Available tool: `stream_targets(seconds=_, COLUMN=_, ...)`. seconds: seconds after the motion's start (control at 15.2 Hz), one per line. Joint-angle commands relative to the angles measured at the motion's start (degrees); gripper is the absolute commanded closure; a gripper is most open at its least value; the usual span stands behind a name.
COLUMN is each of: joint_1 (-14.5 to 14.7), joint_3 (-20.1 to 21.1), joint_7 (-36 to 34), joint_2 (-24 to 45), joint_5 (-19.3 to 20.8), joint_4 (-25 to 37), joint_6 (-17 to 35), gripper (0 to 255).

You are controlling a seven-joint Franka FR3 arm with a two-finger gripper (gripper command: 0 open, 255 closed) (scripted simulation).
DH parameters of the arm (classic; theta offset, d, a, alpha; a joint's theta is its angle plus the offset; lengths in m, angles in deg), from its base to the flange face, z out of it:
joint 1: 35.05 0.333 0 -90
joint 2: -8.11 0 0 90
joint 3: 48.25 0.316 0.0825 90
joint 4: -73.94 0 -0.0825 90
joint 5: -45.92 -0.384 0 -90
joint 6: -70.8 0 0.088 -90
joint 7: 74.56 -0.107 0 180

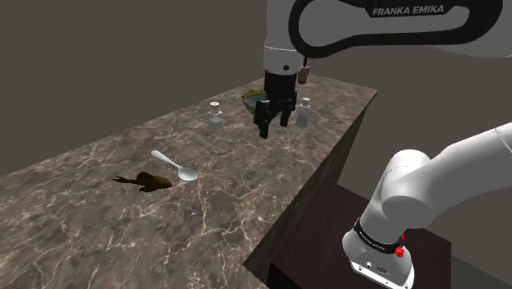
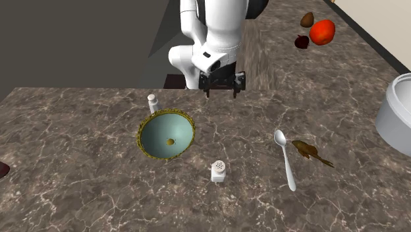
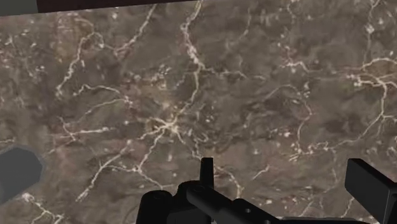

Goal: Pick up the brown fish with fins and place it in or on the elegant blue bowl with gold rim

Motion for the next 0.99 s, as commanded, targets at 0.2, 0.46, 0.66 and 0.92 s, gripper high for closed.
stream_targets(seconds=0.2, joint_1=1.03, joint_3=5.27, joint_7=-4.79, joint_2=7.35, joint_5=-0.62, joint_4=4.61, joint_6=4.6, gripper=0)
stream_targets(seconds=0.46, joint_1=1.51, joint_3=9.5, joint_7=-9.01, joint_2=14.14, joint_5=0.39, joint_4=9.55, joint_6=7.72, gripper=0)
stream_targets(seconds=0.66, joint_1=1.9, joint_3=12.55, joint_7=-12.52, joint_2=19.69, joint_5=2.18, joint_4=13.94, joint_6=9.61, gripper=0)
stream_targets(seconds=0.92, joint_1=2.68, joint_3=16.4, joint_7=-17.68, joint_2=27.77, joint_5=6.08, joint_4=20.76, joint_6=11.28, gripper=0)
